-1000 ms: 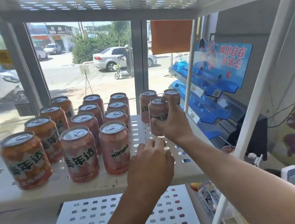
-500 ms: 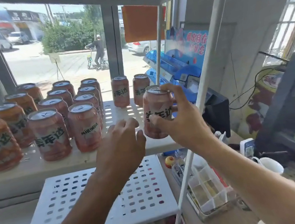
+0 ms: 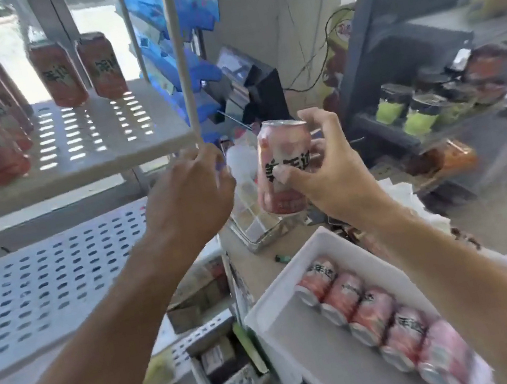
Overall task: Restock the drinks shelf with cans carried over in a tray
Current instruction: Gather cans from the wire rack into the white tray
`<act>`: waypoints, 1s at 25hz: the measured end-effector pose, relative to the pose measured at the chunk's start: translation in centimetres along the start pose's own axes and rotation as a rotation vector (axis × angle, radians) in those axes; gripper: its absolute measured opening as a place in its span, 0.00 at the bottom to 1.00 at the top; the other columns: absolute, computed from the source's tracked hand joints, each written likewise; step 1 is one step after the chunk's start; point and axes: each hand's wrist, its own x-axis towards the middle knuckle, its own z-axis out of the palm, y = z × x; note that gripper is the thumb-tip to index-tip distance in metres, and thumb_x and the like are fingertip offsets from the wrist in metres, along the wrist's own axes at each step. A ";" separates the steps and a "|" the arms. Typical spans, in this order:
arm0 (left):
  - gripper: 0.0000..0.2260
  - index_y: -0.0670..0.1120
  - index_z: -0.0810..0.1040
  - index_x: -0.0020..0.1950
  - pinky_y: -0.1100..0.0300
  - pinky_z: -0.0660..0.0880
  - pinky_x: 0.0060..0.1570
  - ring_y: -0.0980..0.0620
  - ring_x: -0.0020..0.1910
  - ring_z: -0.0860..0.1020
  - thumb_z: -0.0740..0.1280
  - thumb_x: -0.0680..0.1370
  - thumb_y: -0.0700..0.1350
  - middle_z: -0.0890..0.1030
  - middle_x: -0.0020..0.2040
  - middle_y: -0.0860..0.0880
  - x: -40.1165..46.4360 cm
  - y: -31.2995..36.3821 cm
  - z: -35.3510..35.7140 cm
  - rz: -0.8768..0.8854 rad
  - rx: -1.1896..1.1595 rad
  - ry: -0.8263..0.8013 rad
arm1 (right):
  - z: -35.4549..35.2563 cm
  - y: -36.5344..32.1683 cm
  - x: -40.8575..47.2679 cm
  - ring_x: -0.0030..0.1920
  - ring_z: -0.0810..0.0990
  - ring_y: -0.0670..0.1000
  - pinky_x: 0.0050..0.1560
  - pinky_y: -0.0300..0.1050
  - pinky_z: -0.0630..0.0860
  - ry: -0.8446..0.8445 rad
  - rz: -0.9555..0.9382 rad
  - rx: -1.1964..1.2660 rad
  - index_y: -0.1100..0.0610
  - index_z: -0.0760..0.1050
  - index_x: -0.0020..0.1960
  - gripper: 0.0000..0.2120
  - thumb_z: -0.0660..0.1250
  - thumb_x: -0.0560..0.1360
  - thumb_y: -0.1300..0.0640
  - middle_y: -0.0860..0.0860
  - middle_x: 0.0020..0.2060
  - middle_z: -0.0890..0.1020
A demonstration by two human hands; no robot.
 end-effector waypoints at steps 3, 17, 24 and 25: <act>0.11 0.47 0.75 0.58 0.52 0.72 0.46 0.43 0.52 0.76 0.59 0.79 0.50 0.78 0.54 0.45 -1.3 2.5 2.9 0.084 -0.041 -0.075 | -2.3 4.5 -2.7 0.56 0.79 0.49 0.56 0.54 0.79 0.085 0.142 0.058 0.42 0.61 0.65 0.33 0.76 0.67 0.48 0.48 0.55 0.78; 0.10 0.48 0.74 0.55 0.52 0.74 0.43 0.47 0.48 0.76 0.57 0.80 0.50 0.77 0.53 0.49 -5.7 6.2 13.3 0.126 0.017 -0.433 | -1.2 20.8 -9.7 0.56 0.75 0.53 0.58 0.47 0.73 0.197 0.829 -0.028 0.56 0.67 0.68 0.30 0.72 0.72 0.46 0.53 0.60 0.76; 0.10 0.49 0.73 0.57 0.55 0.72 0.39 0.50 0.43 0.73 0.55 0.81 0.50 0.76 0.49 0.52 -6.5 5.5 14.4 0.110 0.033 -0.467 | 2.3 23.2 -7.7 0.58 0.77 0.55 0.56 0.46 0.71 0.145 0.977 -0.035 0.54 0.67 0.68 0.36 0.71 0.67 0.37 0.52 0.61 0.77; 0.11 0.50 0.73 0.58 0.55 0.73 0.40 0.49 0.45 0.75 0.55 0.81 0.50 0.77 0.51 0.52 -6.5 5.1 14.5 0.111 0.036 -0.472 | 2.8 23.5 -7.5 0.57 0.77 0.54 0.52 0.44 0.70 0.136 0.986 -0.027 0.55 0.68 0.67 0.33 0.71 0.70 0.39 0.52 0.60 0.77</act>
